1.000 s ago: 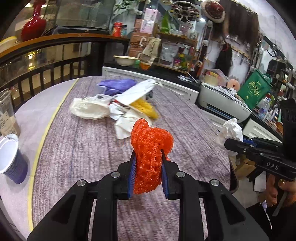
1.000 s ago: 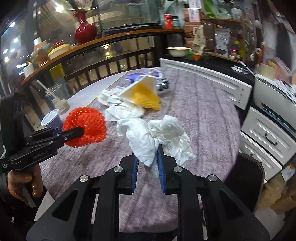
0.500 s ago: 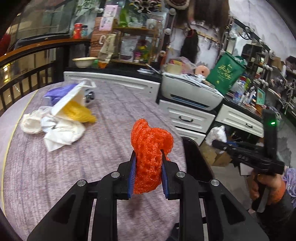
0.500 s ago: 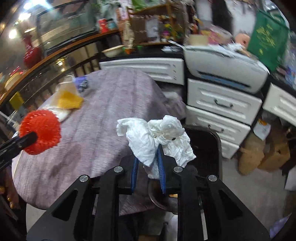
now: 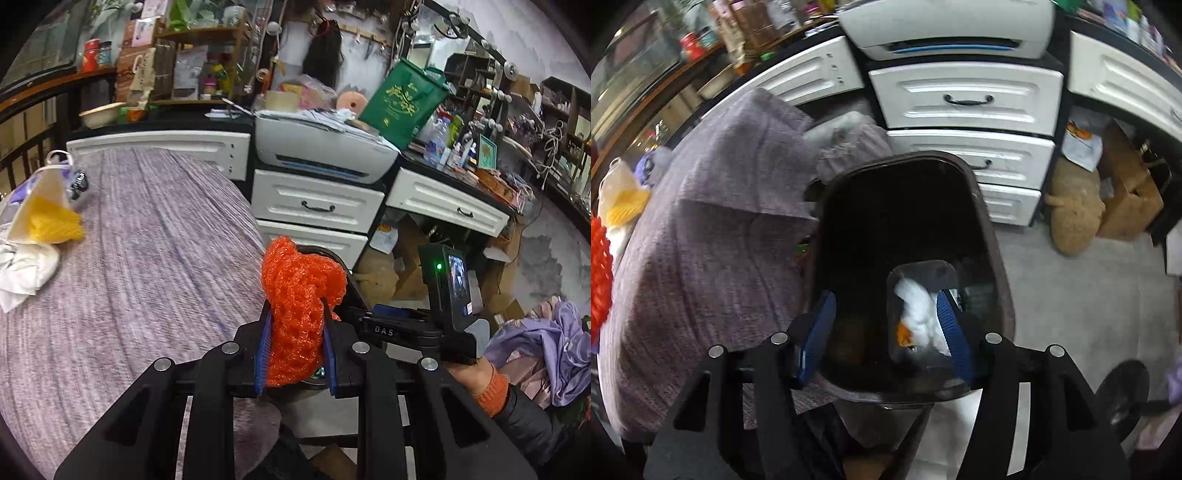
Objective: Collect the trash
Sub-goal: 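Carry the white tissue with the right tool and drop it into the bin, then lower the orange foam net into the bin and open the left tool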
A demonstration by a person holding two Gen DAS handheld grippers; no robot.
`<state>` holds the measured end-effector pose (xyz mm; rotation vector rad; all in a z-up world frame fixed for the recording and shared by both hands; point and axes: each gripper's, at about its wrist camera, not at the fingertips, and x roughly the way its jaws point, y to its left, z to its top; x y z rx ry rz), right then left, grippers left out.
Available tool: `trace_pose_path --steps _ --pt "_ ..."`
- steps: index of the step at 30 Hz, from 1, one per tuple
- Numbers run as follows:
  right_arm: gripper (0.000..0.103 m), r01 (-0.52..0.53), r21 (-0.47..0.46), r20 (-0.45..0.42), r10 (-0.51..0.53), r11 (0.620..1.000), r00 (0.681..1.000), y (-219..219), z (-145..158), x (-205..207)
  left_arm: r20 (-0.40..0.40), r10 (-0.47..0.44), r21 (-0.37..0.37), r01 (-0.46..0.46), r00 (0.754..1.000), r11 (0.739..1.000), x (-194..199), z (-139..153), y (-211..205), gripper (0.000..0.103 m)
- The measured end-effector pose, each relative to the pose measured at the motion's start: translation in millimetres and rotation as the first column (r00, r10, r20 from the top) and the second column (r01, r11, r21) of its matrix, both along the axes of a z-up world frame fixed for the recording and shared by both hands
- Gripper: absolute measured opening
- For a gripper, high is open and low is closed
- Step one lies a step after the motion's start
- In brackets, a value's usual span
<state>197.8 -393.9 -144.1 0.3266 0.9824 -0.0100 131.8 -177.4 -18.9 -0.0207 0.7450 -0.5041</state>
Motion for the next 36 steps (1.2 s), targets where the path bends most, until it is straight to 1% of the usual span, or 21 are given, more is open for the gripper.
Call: trace_pose_path --steps 3,9,12,14,18,22,30,33,36 --pt "0.061 0.037 0.005 0.017 -0.037 0.999 0.999 -10.7 2.7 -11.3 -0.019 -0.030 0.014 0.031 0.999 0.999 1.2 -9.4 -15.9 0.023" --pt "0.072 0.123 -0.056 0.091 -0.117 0.991 0.989 -27.4 27.9 -37.2 -0.064 -0.076 0.043 0.078 0.995 0.996 10.2 -29.2 -44.6 0.023" --pt "0.074 0.163 -0.089 0.132 -0.151 0.983 0.980 -37.3 39.6 -51.9 -0.093 -0.090 0.054 0.095 0.992 0.994 18.2 -38.8 -56.4 0.023" --pt "0.077 0.184 -0.103 0.152 -0.167 0.977 0.974 -43.9 45.2 -60.5 -0.108 -0.100 0.075 0.108 0.989 0.991 22.5 -46.0 -66.0 0.023" --pt "0.077 0.213 -0.099 0.168 -0.195 0.972 0.966 -55.6 51.2 -72.7 -0.148 -0.112 0.099 0.127 0.983 0.987 29.7 -59.0 -79.5 0.023" --pt "0.077 0.233 -0.093 0.181 -0.214 0.968 0.960 -63.0 55.9 -80.1 -0.159 -0.117 0.129 0.138 0.980 0.982 33.1 -68.4 -93.0 0.023" --pt "0.077 0.234 -0.096 0.200 -0.212 0.968 0.957 -59.7 63.8 -85.4 -0.194 -0.121 0.175 0.156 0.973 0.972 45.7 -84.6 -110.4 0.023" --pt "0.077 0.229 -0.098 0.206 -0.206 0.968 0.957 -58.7 66.6 -86.1 -0.206 -0.126 0.171 0.162 0.970 0.972 48.6 -88.8 -113.8 0.028" --pt "0.077 0.232 -0.095 0.210 -0.209 0.968 0.955 -58.5 68.7 -87.4 -0.212 -0.123 0.183 0.163 0.969 0.970 48.9 -94.1 -115.9 0.039"
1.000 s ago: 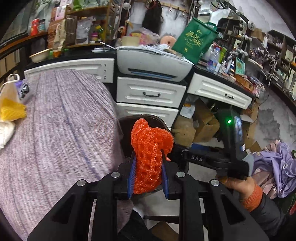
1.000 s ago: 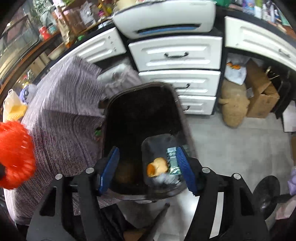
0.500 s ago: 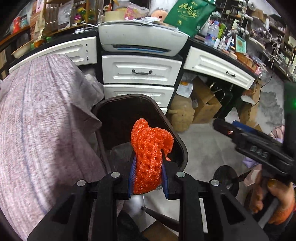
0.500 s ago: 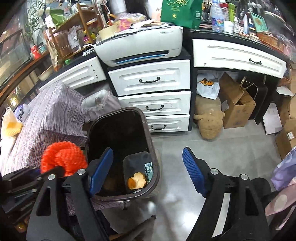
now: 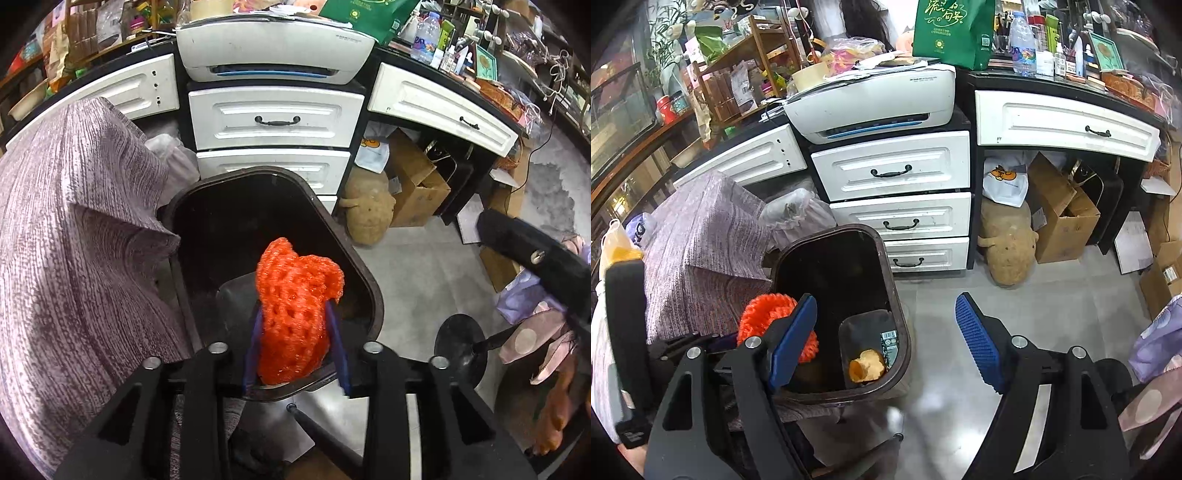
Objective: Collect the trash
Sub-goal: 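Lower the orange foam net into the bin and open the left tool, then grasp white tissue with the left tool while the right tool reaches the yellow net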
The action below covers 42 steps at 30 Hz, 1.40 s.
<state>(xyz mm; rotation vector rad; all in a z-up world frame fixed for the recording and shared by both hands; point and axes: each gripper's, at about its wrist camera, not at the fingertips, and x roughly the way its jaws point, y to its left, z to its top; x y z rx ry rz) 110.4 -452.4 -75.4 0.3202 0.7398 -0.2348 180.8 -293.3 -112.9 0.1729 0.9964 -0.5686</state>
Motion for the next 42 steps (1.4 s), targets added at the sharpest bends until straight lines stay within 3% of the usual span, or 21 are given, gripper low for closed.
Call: trace_pose_path --steps 5,8,17,29,36,42 --pt "0.081 0.013 0.005 0.005 -0.013 1.000 1.000 -3.2 1.8 -2.5 -0.001 0.002 -0.017 -0.002 1.000 1.000 -0.3 -1.4 1.0 0.079" --pt "0.082 0.018 0.009 0.002 -0.018 1.000 1.000 -4.6 1.2 -2.5 0.013 -0.002 -0.037 0.002 1.000 0.999 -1.1 1.3 0.2 0.092" --pt "0.084 0.042 0.011 0.010 -0.042 0.999 0.999 -11.0 3.4 -5.7 0.039 -0.018 -0.071 0.021 0.999 0.997 -13.2 11.5 3.7 0.097" --pt "0.088 0.053 0.017 0.005 -0.053 0.998 0.999 -13.3 5.6 -3.5 0.173 -0.007 -0.116 0.027 0.985 0.993 -48.0 54.1 25.8 0.097" --pt "0.088 -0.062 0.031 0.024 0.061 0.998 0.998 15.5 21.1 13.5 0.226 0.049 -0.165 -0.011 0.973 0.986 -58.2 84.8 63.5 0.097" --pt "0.088 -0.213 0.025 0.041 0.212 0.977 0.976 65.8 37.3 38.5 0.265 0.114 -0.131 -0.081 0.957 0.988 -52.1 99.7 105.1 0.097"
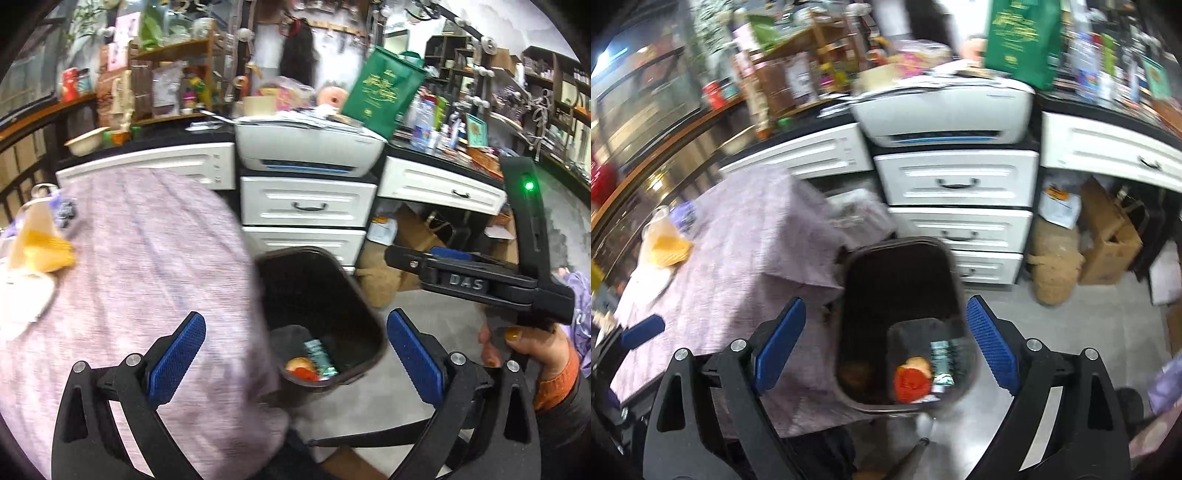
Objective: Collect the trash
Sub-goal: 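Grasp white tissue with the left tool while the right tool reaches the yellow net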
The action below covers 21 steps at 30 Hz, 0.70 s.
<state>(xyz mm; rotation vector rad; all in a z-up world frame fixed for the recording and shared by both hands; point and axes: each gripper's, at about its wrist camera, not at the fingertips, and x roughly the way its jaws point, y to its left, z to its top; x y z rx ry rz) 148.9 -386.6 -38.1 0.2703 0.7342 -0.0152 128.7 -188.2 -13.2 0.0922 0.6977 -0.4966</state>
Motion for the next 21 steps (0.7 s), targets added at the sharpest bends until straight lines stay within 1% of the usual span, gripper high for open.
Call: trace_pose_path --steps 3,6,9,12,14,17,18,20,21 --pt "0.088 -0.082 -0.007 0.014 0.082 0.997 0.996 27.9 9.3 10.9 0.005 0.065 0.039 -0.065 0.998 0.997 7.5 2.1 36.0 0.097" --pt "0.088 -0.151 -0.030 0.028 0.152 0.988 0.988 56.5 16.8 18.2 0.001 0.153 0.036 -0.153 0.988 0.988 14.4 4.1 78.6 0.097" --pt "0.088 -0.225 -0.057 0.032 0.227 0.973 0.973 85.8 22.1 25.7 -0.012 0.253 0.020 -0.253 0.967 0.967 20.2 2.4 123.1 0.097" --pt "0.088 -0.292 -0.077 0.028 0.295 0.953 0.955 114.1 26.9 33.8 -0.036 0.345 0.006 -0.345 0.938 0.938 28.0 0.6 165.1 0.097" --pt "0.088 -0.335 -0.092 0.028 0.338 0.938 0.941 134.8 30.1 37.0 -0.046 0.406 -0.020 -0.407 0.913 0.913 33.9 0.7 193.0 0.097" --pt "0.088 -0.391 -0.101 0.029 0.395 0.915 0.918 158.3 33.5 39.0 -0.077 0.465 -0.048 -0.469 0.882 0.882 45.9 -1.7 223.9 0.094" --pt "0.088 -0.410 -0.102 0.030 0.415 0.906 0.910 166.5 34.4 39.9 -0.099 0.476 -0.063 -0.483 0.874 0.873 51.5 -3.7 233.0 0.090" --pt "0.088 -0.441 -0.110 0.029 0.446 0.891 0.894 183.0 36.6 41.8 -0.153 0.481 -0.092 -0.498 0.863 0.863 65.3 -8.9 246.3 0.084" --pt "0.088 -0.455 -0.115 0.028 0.461 0.883 0.887 190.7 37.6 43.0 -0.172 0.480 -0.101 -0.500 0.860 0.860 70.2 -11.5 250.1 0.082"
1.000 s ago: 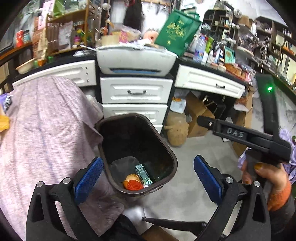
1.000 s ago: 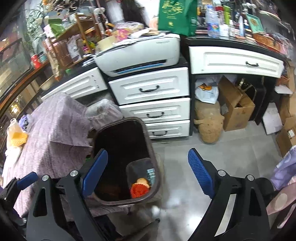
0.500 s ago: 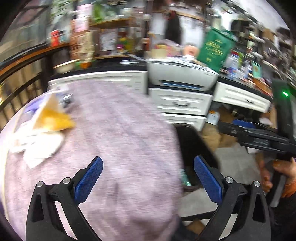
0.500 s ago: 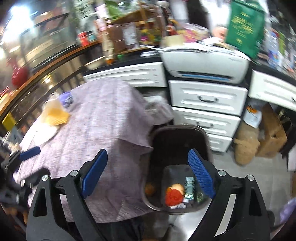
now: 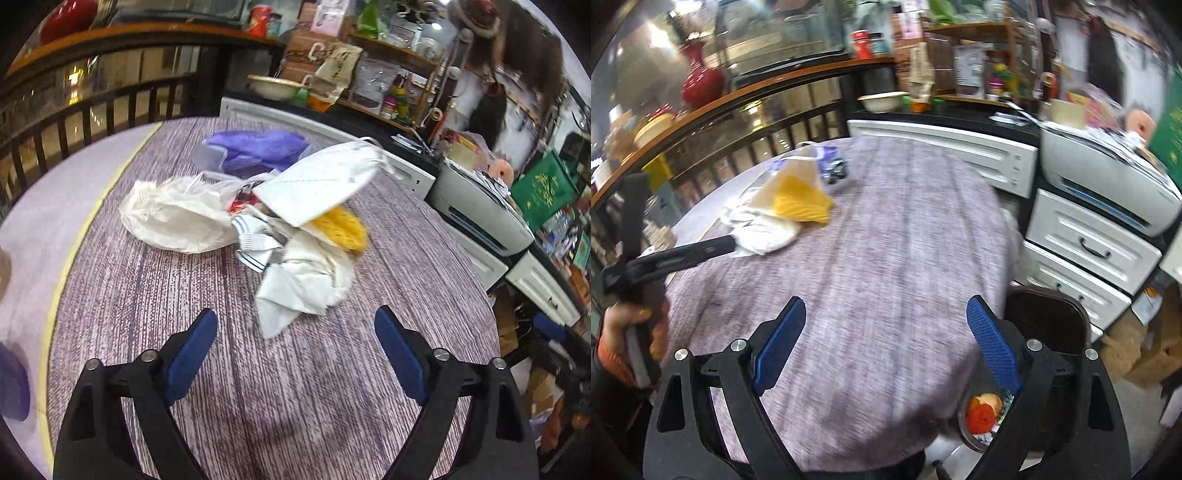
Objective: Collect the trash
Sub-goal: 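Grasp white tissue with the left tool while the right tool reaches the yellow net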
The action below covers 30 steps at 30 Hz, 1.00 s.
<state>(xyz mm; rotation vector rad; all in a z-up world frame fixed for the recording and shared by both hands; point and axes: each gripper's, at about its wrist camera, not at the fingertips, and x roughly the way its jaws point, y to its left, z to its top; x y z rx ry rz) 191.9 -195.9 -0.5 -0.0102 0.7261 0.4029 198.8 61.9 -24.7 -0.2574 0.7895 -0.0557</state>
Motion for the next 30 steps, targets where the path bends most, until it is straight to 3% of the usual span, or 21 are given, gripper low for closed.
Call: trace_pose_path --steps 6,11,13,22,27,30 --pt "0.088 -0.074 -0.034 0.023 0.074 0.997 0.997 39.0 6.5 3.5 -0.050 -0.001 -0.064 -0.002 0.999 0.998 24.2 -15.8 14.6 0.063" --pt "0.088 -0.100 -0.030 0.030 0.101 0.995 0.994 58.3 8.6 20.2 -0.076 -0.034 -0.122 0.024 0.997 0.992 22.5 -23.6 13.2 0.012" --pt "0.088 -0.105 0.004 0.012 0.105 0.994 0.994 65.6 9.7 32.3 -0.069 -0.051 -0.132 0.042 0.996 0.990 12.9 -20.8 11.1 0.006" --pt "0.088 -0.137 0.134 -0.040 0.144 0.981 0.989 120.0 19.2 91.8 0.061 -0.063 -0.052 0.066 0.996 0.996 -47.4 18.0 12.1 0.004" --pt "0.075 -0.123 0.158 -0.085 0.137 0.980 0.987 148.7 15.4 124.5 0.120 -0.044 -0.023 0.047 0.992 0.999 -71.5 30.6 18.6 0.004" --pt "0.073 -0.082 0.160 -0.112 0.101 0.984 0.989 155.5 8.1 138.8 0.138 -0.024 -0.025 0.028 0.990 0.999 -75.6 32.0 23.5 0.004"
